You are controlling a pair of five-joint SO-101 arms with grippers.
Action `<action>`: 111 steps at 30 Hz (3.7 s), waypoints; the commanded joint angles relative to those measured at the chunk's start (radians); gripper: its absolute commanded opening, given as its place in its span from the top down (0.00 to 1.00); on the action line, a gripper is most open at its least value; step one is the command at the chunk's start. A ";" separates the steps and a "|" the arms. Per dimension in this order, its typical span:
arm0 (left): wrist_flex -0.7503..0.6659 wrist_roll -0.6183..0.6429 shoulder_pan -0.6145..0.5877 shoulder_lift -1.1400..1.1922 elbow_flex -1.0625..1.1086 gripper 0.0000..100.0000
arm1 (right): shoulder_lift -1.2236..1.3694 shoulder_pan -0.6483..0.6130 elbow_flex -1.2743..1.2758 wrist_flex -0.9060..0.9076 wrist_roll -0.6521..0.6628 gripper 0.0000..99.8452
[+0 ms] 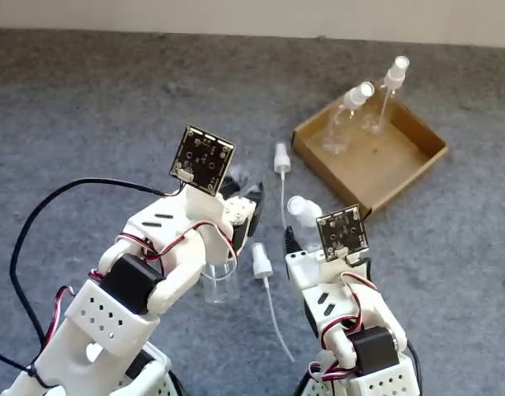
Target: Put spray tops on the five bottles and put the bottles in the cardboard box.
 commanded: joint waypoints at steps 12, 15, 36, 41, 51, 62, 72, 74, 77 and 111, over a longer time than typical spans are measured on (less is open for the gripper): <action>0.043 0.008 0.170 -0.005 -0.065 0.96 | 0.001 0.008 -0.008 -0.027 -0.008 0.81; -0.031 0.008 0.173 -0.004 -0.059 0.96 | 0.001 0.007 -0.008 -0.027 -0.008 0.81; -0.074 0.006 0.217 -0.004 -0.065 0.96 | 0.001 0.007 0.117 -0.142 -0.003 0.81; -0.015 -0.100 0.185 -0.004 -0.065 0.96 | 0.001 0.007 0.117 -0.142 -0.005 0.81; 0.011 -0.114 0.008 -0.005 -0.058 0.96 | 0.001 0.010 0.117 -0.145 -0.008 0.81; 0.301 -0.120 0.041 -0.257 -0.025 0.95 | 0.001 0.008 0.113 -0.147 -0.008 0.81; 0.299 -0.120 0.035 -0.702 0.312 0.95 | 0.001 0.012 0.042 -0.242 -0.006 0.81; 0.299 -0.120 0.035 -0.763 0.343 0.95 | 0.001 0.013 0.015 -0.240 0.000 0.81; 0.298 -0.120 0.033 -0.825 0.363 0.95 | 0.001 0.015 -0.027 -0.240 0.000 0.81; 0.057 -0.120 -0.282 -0.843 0.648 0.95 | 0.024 0.549 -0.242 -0.360 0.000 0.81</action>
